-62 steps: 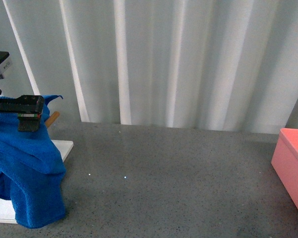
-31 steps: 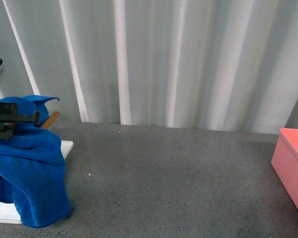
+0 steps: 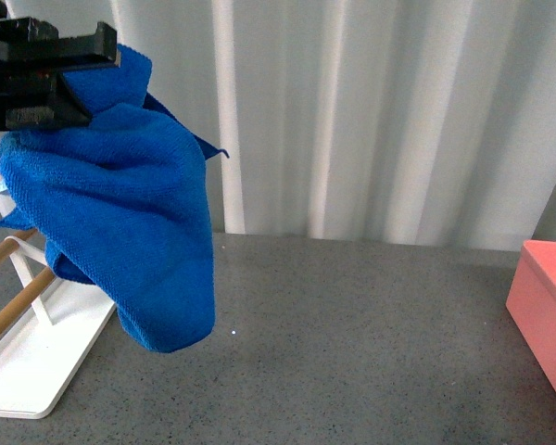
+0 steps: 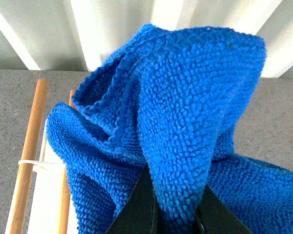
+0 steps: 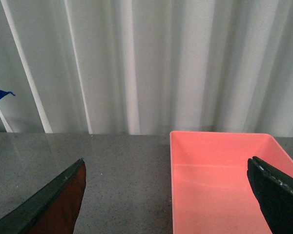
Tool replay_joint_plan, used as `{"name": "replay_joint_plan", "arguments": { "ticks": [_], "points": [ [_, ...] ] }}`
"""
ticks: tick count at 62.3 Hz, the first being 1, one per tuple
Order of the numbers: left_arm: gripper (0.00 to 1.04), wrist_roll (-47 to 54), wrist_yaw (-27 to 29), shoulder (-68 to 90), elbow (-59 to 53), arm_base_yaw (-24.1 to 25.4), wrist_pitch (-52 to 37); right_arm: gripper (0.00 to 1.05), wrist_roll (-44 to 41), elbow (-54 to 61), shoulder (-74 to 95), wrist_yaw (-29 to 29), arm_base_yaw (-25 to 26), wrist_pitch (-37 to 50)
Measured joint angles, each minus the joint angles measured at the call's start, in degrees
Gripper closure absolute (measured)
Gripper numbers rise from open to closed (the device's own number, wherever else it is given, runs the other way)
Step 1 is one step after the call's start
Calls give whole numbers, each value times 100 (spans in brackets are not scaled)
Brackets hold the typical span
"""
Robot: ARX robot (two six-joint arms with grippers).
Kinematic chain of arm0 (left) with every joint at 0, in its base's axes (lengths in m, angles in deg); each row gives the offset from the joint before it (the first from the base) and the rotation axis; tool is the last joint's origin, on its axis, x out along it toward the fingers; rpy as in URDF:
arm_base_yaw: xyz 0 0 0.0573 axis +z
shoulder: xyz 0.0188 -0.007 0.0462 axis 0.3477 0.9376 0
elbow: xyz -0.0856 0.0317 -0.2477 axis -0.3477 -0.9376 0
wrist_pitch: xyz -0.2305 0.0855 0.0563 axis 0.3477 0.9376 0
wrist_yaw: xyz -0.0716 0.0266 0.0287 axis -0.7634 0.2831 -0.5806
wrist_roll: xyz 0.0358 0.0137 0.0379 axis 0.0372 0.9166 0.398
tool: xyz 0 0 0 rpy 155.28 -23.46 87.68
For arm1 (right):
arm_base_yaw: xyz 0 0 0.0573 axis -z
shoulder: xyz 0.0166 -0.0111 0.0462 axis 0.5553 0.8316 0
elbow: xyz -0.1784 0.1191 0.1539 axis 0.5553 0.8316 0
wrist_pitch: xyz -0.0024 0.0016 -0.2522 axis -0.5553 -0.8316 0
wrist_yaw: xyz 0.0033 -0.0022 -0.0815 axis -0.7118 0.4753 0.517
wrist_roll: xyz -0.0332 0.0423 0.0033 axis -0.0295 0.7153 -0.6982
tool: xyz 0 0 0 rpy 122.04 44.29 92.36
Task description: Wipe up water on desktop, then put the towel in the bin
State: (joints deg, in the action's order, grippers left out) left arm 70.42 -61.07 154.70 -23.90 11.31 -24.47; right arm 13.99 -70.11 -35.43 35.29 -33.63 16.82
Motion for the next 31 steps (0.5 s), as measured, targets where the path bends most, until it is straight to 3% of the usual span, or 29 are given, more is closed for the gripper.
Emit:
{"name": "replay_joint_plan", "arguments": {
  "ticks": [8, 23, 31],
  "points": [
    [99, -195, -387, -299, 4, -216, -116, 7, 0, 0, 0, -2, 0, 0],
    [99, -1392, -2146, -1102, -503, -909, -1261, 7, 0, 0, 0, 0, 0, 0],
    [99, -1840, -2437, -1259, -857, -1283, -1910, 7, 2, 0, 0, 0, 0, 0]
  ]
}}
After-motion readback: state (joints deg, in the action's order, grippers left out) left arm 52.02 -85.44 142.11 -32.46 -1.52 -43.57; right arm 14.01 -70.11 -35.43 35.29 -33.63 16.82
